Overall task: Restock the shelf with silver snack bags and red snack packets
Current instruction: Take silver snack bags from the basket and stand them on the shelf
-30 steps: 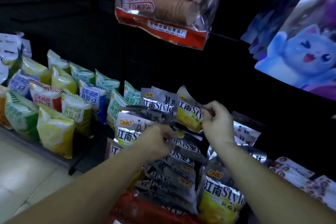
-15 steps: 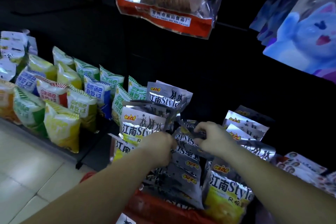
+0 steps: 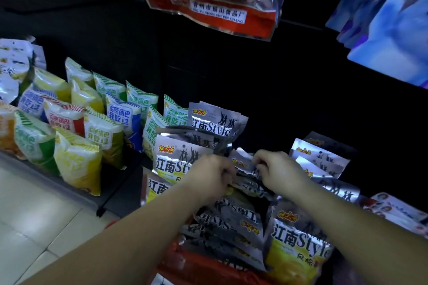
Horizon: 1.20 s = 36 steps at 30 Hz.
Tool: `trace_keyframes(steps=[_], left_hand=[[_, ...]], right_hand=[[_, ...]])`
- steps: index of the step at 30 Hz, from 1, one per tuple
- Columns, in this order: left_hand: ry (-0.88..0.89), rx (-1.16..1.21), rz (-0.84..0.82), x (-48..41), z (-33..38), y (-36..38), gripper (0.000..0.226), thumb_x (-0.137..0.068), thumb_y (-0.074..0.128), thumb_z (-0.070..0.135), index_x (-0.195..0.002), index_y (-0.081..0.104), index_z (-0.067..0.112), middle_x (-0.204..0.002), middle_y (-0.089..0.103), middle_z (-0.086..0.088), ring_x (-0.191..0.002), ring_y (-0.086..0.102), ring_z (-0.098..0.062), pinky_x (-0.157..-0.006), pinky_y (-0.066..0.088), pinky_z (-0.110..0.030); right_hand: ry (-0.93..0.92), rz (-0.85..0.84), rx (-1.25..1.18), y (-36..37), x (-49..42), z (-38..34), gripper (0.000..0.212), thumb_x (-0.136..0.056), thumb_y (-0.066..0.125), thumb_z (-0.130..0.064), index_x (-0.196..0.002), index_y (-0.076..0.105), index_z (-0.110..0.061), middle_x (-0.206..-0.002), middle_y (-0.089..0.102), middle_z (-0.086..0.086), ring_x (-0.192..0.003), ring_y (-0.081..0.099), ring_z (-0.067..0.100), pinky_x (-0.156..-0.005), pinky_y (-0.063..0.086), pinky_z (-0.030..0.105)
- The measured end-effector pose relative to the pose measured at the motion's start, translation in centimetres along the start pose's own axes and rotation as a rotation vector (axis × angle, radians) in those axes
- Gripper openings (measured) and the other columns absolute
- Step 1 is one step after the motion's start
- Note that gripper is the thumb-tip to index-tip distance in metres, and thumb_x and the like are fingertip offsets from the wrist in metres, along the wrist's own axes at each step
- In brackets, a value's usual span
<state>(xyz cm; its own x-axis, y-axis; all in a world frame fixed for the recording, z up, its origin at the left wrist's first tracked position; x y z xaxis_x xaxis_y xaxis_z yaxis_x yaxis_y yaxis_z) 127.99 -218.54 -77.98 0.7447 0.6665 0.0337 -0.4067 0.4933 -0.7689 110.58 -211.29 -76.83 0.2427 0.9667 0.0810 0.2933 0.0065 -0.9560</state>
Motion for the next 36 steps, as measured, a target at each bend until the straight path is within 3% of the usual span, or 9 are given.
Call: trace_keyframes(steps=[7, 11, 15, 19, 22, 25, 28, 31, 36], left_hand=[[-0.104, 0.134, 0.208, -1.6, 0.2, -1.2, 0.021, -0.099, 0.057, 0.013, -0.106, 0.074, 0.023, -0.089, 0.074, -0.003, -0.077, 0.068, -0.023, -0.063, 0.055, -0.030], [-0.183, 0.318, 0.146, -2.9, 0.9, 0.2, 0.033, -0.097, 0.059, 0.014, -0.128, 0.067, 0.022, -0.113, 0.071, 0.001, -0.096, 0.066, -0.016, -0.083, 0.056, -0.029], [-0.067, 0.328, 0.191, -3.0, 2.0, -1.6, 0.047, -0.090, 0.058, 0.014, -0.136, 0.060, 0.024, -0.129, 0.067, -0.003, -0.115, 0.065, -0.021, -0.100, 0.055, -0.038], [0.077, 0.132, -0.004, -0.6, 3.9, -4.4, 0.018, -0.093, 0.070, 0.019, -0.111, 0.073, 0.020, -0.101, 0.069, 0.004, -0.092, 0.065, -0.012, -0.082, 0.056, -0.033], [0.128, -0.017, -0.409, 2.8, 4.0, -4.0, 0.028, -0.076, 0.087, 0.045, -0.088, 0.074, 0.024, -0.109, 0.069, 0.007, -0.098, 0.066, -0.009, -0.082, 0.057, -0.035], [0.164, -0.207, -0.595, 5.8, 3.5, -2.8, 0.051, -0.061, 0.089, 0.063, -0.092, 0.071, 0.027, -0.128, 0.059, 0.005, -0.117, 0.060, -0.019, -0.093, 0.055, -0.046], [0.354, -0.438, -0.483, 7.3, 4.1, -1.5, 0.054, -0.059, 0.081, 0.068, -0.094, 0.072, 0.027, -0.111, 0.062, 0.007, -0.108, 0.058, -0.017, -0.088, 0.053, -0.040], [0.379, -0.529, -0.503, 7.5, 4.2, -1.3, 0.060, -0.058, 0.069, 0.069, -0.103, 0.074, 0.029, -0.119, 0.062, 0.005, -0.117, 0.054, -0.018, -0.094, 0.050, -0.038], [0.352, -0.562, -0.334, 5.8, 4.0, -2.3, 0.020, -0.080, 0.057, 0.043, -0.086, 0.067, 0.026, -0.094, 0.068, 0.001, -0.093, 0.064, -0.024, -0.080, 0.055, -0.038]], right_hand=[[-0.012, 0.292, 0.106, -3.4, -1.2, -0.3, 0.021, -0.101, 0.061, -0.022, -0.122, 0.059, -0.022, -0.111, 0.063, 0.004, -0.095, 0.060, 0.032, -0.067, 0.048, 0.041], [-0.166, 0.562, 0.149, -4.8, 1.7, -2.1, 0.012, -0.096, 0.060, -0.024, -0.106, 0.062, -0.017, -0.098, 0.056, 0.002, -0.094, 0.056, 0.027, -0.067, 0.048, 0.040], [-0.078, 0.048, 0.195, -1.2, 3.3, -2.9, 0.045, -0.095, 0.049, -0.039, -0.139, 0.049, -0.033, -0.130, 0.056, -0.008, -0.125, 0.052, 0.020, -0.088, 0.052, 0.036], [0.079, -0.085, 0.066, -0.5, 2.7, -0.8, 0.060, -0.099, 0.055, -0.038, -0.155, 0.033, -0.040, -0.164, 0.030, -0.013, -0.146, 0.037, 0.019, -0.103, 0.045, 0.036], [0.055, -0.032, 0.021, -1.3, 3.2, -1.4, 0.048, -0.101, 0.056, -0.033, -0.148, 0.048, -0.034, -0.156, 0.043, -0.010, -0.141, 0.043, 0.018, -0.107, 0.042, 0.035], [0.030, -0.120, -0.116, -1.0, 4.9, -2.9, 0.031, -0.099, 0.060, -0.037, -0.129, 0.064, -0.033, -0.136, 0.056, -0.012, -0.122, 0.056, 0.015, -0.102, 0.049, 0.038], [0.045, -0.262, -0.328, 0.4, 6.7, -4.3, 0.034, -0.088, 0.072, -0.051, -0.117, 0.071, -0.034, -0.112, 0.063, -0.016, -0.104, 0.062, 0.008, -0.092, 0.052, 0.032], [0.062, -0.301, -0.329, 1.2, 7.7, -4.9, 0.043, -0.082, 0.077, -0.051, -0.120, 0.070, -0.033, -0.101, 0.060, -0.018, -0.094, 0.061, 0.008, -0.081, 0.048, 0.026], [0.085, -0.197, -0.124, 1.3, 8.0, -4.4, 0.018, -0.084, 0.070, -0.043, -0.102, 0.071, -0.038, -0.096, 0.067, -0.017, -0.094, 0.065, 0.011, -0.079, 0.056, 0.033]])
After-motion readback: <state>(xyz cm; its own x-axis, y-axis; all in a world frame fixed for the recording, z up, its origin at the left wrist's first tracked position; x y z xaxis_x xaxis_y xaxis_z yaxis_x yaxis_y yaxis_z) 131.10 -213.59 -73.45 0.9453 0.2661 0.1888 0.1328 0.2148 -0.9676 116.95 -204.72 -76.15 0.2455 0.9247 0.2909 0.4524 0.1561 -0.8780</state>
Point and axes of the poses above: each hand's wrist, its own x-axis away from the middle knuckle, its own y-axis out of the palm, z = x × y, the point moved 5 cm from there along -x, towards the middle knuckle
